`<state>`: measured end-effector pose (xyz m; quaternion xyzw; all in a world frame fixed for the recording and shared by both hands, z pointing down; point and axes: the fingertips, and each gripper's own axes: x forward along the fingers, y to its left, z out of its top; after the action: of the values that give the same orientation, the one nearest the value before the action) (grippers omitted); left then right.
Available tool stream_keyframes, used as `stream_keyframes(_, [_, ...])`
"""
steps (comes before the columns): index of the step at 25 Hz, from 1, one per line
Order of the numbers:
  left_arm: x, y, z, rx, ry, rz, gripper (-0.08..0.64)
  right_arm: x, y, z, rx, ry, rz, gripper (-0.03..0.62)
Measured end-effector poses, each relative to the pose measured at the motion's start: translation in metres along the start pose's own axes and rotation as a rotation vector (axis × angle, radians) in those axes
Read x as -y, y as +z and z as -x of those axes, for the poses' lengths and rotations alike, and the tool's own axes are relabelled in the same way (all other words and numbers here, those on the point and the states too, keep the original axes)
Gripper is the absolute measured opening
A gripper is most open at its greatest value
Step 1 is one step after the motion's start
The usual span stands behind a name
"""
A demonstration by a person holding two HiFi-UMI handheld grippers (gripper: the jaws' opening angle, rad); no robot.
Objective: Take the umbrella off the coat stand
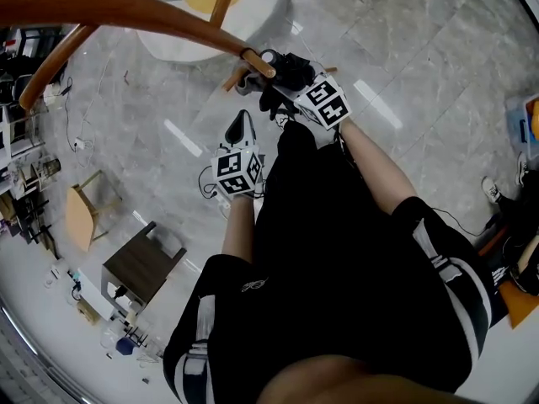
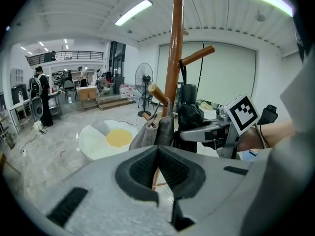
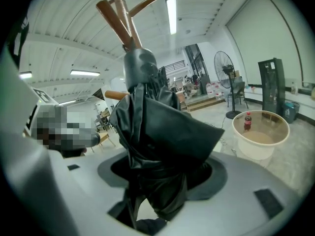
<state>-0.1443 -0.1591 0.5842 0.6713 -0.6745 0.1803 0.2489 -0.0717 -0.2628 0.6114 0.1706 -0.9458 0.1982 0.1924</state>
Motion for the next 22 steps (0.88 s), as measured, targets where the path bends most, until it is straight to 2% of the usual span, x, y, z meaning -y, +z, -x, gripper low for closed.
stream_keyframes(22, [0.005, -0.004, 0.008, 0.013, 0.008, 0.012, -0.002, -0.007, 0.015, 0.015, 0.028, -0.004, 0.013, 0.27])
